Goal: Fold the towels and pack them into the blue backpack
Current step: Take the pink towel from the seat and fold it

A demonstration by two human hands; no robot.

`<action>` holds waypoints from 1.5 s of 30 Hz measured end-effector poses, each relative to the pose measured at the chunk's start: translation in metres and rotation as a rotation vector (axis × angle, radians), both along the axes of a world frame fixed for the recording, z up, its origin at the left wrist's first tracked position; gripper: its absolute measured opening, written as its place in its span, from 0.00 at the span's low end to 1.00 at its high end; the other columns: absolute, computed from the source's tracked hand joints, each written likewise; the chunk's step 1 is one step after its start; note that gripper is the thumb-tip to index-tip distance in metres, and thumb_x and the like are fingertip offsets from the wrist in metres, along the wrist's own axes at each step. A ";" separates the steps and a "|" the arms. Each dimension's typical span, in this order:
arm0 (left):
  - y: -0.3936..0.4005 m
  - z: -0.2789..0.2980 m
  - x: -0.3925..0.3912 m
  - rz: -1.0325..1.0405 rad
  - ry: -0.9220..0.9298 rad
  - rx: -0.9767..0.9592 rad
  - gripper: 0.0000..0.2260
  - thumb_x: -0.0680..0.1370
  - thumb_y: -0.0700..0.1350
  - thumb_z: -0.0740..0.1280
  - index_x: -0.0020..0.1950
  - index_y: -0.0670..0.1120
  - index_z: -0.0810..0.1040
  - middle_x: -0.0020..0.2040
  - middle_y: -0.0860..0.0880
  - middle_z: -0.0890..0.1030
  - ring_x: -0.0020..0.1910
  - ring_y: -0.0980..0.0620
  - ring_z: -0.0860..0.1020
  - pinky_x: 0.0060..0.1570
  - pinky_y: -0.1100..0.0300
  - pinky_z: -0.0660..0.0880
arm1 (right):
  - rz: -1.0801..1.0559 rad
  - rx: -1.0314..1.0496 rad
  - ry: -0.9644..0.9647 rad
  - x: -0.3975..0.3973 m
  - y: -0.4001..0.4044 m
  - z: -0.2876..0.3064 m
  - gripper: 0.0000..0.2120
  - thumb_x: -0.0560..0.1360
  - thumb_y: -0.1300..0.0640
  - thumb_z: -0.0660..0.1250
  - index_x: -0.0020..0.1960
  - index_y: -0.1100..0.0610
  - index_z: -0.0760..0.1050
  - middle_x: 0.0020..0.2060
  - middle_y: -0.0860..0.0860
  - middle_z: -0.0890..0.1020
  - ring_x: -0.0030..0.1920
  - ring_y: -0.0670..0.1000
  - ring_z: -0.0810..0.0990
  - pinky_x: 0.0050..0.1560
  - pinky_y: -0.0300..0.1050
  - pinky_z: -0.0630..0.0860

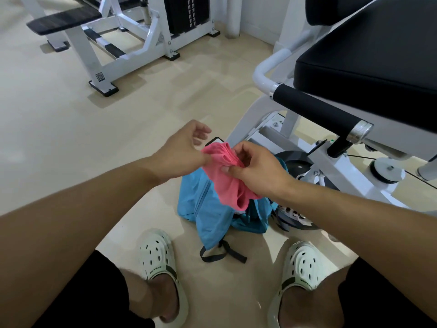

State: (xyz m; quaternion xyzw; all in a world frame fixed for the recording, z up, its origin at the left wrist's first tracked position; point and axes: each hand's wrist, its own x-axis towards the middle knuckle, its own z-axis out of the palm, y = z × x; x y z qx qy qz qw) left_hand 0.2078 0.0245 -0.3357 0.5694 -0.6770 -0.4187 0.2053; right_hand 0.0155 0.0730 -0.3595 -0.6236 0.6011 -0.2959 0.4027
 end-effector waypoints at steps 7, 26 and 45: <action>-0.003 -0.006 0.007 -0.385 -0.172 -0.095 0.17 0.70 0.55 0.80 0.44 0.44 0.79 0.40 0.46 0.81 0.39 0.49 0.77 0.41 0.50 0.74 | 0.264 0.183 -0.082 -0.021 -0.012 0.016 0.15 0.72 0.56 0.78 0.54 0.60 0.78 0.51 0.56 0.85 0.52 0.59 0.84 0.56 0.58 0.82; -0.008 -0.007 0.004 -0.112 -0.087 -0.109 0.18 0.86 0.51 0.54 0.43 0.42 0.70 0.39 0.50 0.73 0.39 0.54 0.71 0.43 0.64 0.68 | 0.413 0.387 -0.162 -0.040 -0.020 0.018 0.22 0.70 0.68 0.77 0.62 0.60 0.76 0.55 0.60 0.85 0.55 0.57 0.85 0.56 0.50 0.83; -0.003 -0.035 0.008 0.232 0.211 0.720 0.49 0.69 0.79 0.59 0.71 0.39 0.72 0.65 0.44 0.78 0.62 0.44 0.77 0.67 0.50 0.73 | -0.169 0.241 -0.577 -0.022 -0.020 0.025 0.12 0.80 0.56 0.70 0.62 0.55 0.76 0.52 0.54 0.85 0.44 0.51 0.85 0.37 0.45 0.81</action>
